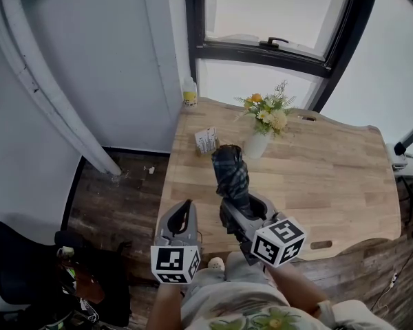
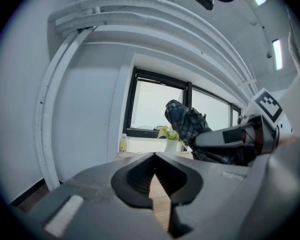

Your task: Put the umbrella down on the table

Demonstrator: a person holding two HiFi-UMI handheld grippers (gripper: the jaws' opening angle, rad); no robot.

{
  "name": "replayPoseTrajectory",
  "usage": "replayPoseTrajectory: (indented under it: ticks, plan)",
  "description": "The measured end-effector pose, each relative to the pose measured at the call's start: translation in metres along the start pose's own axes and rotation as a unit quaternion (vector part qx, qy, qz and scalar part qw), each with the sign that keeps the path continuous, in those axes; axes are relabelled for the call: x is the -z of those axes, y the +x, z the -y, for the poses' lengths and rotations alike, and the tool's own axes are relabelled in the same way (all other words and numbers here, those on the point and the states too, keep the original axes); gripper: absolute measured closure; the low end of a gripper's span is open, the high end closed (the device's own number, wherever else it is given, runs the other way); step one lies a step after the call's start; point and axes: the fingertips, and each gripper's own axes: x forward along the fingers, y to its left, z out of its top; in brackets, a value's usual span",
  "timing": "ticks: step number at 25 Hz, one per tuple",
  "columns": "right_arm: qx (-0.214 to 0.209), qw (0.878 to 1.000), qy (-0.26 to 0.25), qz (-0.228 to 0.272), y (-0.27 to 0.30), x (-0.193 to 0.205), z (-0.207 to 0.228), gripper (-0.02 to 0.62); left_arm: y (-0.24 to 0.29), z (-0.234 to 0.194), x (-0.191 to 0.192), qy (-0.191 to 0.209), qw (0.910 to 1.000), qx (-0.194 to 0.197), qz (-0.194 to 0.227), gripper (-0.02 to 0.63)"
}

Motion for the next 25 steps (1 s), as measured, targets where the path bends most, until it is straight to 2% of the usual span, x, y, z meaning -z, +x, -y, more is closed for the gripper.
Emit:
replayPoseTrajectory:
  ticks: [25]
  plan:
    - [0.005, 0.997, 0.014, -0.071, 0.017, 0.045, 0.02, 0.402, -0.001, -0.008, 0.015, -0.007, 0.9997, -0.015, -0.017, 0.603]
